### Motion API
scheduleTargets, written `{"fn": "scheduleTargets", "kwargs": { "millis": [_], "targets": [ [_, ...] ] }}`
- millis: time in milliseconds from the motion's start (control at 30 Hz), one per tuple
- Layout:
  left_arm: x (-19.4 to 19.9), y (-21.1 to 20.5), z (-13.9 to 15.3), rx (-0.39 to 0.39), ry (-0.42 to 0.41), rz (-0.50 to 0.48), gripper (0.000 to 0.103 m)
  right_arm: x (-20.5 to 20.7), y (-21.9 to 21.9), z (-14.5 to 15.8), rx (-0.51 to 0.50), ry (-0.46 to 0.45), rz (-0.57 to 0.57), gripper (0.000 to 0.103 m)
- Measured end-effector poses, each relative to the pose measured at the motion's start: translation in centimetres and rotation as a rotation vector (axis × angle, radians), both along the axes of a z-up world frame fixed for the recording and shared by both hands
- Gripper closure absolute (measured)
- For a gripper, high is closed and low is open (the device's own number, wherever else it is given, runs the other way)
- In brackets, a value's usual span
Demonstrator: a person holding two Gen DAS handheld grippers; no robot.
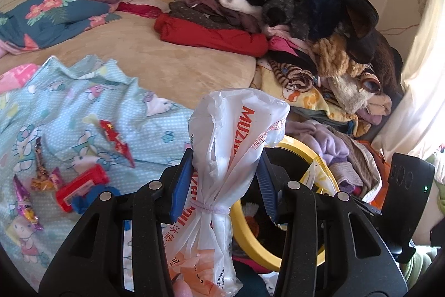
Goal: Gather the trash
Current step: 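Carry the white bag and yellow snack bag over the yellow-rimmed bin, then open both grippers to drop the bags into the bin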
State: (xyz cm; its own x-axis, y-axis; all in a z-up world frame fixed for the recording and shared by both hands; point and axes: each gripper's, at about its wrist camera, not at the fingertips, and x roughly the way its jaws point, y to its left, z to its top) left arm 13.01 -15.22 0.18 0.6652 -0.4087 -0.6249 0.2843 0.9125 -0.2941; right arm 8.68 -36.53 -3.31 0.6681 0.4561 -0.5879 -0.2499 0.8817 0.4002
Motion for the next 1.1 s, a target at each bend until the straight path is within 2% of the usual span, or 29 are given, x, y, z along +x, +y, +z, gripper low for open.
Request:
{"fn": "scheduleTargets", "kwargs": {
  "millis": [633, 1100],
  "targets": [
    [0.1, -5.7, -0.6, 0.011, 0.008, -0.102, 0.066, -0.1, -6.9, -1.2, -0.031, 0.017, -0.2, 0.044],
    [1.4, -10.0, -1.1, 0.004, 0.021, -0.162, 0.066, 0.2, -8.1, -2.7, -0.029, 0.089, -0.227, 0.043]
  ]
}}
